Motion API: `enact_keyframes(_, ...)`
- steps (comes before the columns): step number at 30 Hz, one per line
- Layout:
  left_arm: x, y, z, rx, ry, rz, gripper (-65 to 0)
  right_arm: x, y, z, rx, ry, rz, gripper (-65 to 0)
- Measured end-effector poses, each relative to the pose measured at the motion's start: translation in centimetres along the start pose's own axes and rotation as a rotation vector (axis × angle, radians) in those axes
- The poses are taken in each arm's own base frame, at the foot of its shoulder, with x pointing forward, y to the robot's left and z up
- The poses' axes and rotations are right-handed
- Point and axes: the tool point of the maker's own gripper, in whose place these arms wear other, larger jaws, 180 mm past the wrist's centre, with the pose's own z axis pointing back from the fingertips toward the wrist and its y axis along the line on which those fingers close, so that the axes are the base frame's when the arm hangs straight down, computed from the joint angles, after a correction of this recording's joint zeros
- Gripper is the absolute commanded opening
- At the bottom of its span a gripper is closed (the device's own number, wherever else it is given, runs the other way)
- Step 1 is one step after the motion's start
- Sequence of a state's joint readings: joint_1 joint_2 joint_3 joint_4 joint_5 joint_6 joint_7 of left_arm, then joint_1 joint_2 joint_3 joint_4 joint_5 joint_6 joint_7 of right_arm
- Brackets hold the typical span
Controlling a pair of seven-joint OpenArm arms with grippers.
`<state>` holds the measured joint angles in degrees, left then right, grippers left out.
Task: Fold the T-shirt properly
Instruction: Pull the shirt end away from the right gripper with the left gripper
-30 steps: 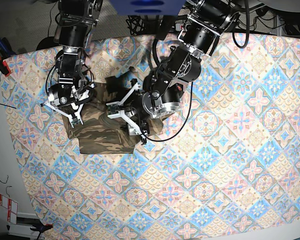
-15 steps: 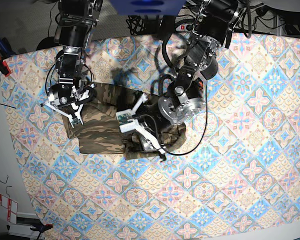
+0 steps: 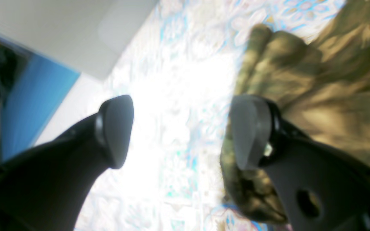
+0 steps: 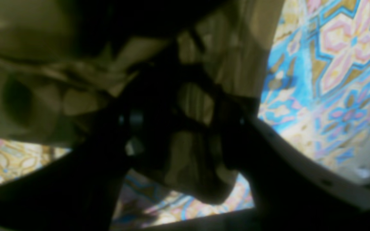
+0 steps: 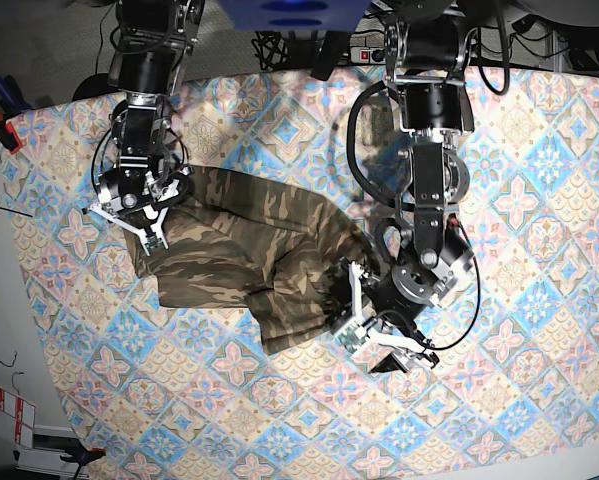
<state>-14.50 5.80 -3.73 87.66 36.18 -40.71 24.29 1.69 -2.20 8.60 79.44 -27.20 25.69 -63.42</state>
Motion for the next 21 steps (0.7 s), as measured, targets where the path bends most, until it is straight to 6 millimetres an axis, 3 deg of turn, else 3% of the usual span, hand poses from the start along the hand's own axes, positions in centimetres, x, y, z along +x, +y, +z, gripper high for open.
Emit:
enact_keyframes(5, -4.4, 2.1, -4.9, -0.076, 0.142, 0.173, -18.7, -0.2, 0.2, -0.1, -0.012, 0.004, 0.021, -34.4)
enact_keyframes(9, -3.3, 3.6, -6.3, -0.086, 0.133, 0.221, -18.7, -0.3, 0.2, -0.1, -0.012, 0.003, 0.021, -34.4)
enact_keyframes(11, -1.7, 4.2, -6.6, -0.082, 0.096, 0.217, -18.7, -0.3, 0.2, -0.1, -0.012, 0.006, 0.021, -34.3)
enact_keyframes(14, 0.6, 2.9, -7.3, -0.103, 0.07, 0.19, -18.7, -0.3, 0.2, -0.1, -0.011, 0.002, 0.019, -34.3)
enact_keyframes(17, 1.0, 0.6, -7.6, -0.168, 0.103, 0.173, -18.7, -0.2, 0.1, -0.1, -0.01, 0.003, 0.019, -34.3)
enact_keyframes(21, 1.0, -0.4, -8.0, -0.2, 0.112, 0.156, -18.6, -0.2, 0.2, -0.1, -0.009, 0.002, 0.018, -34.3)
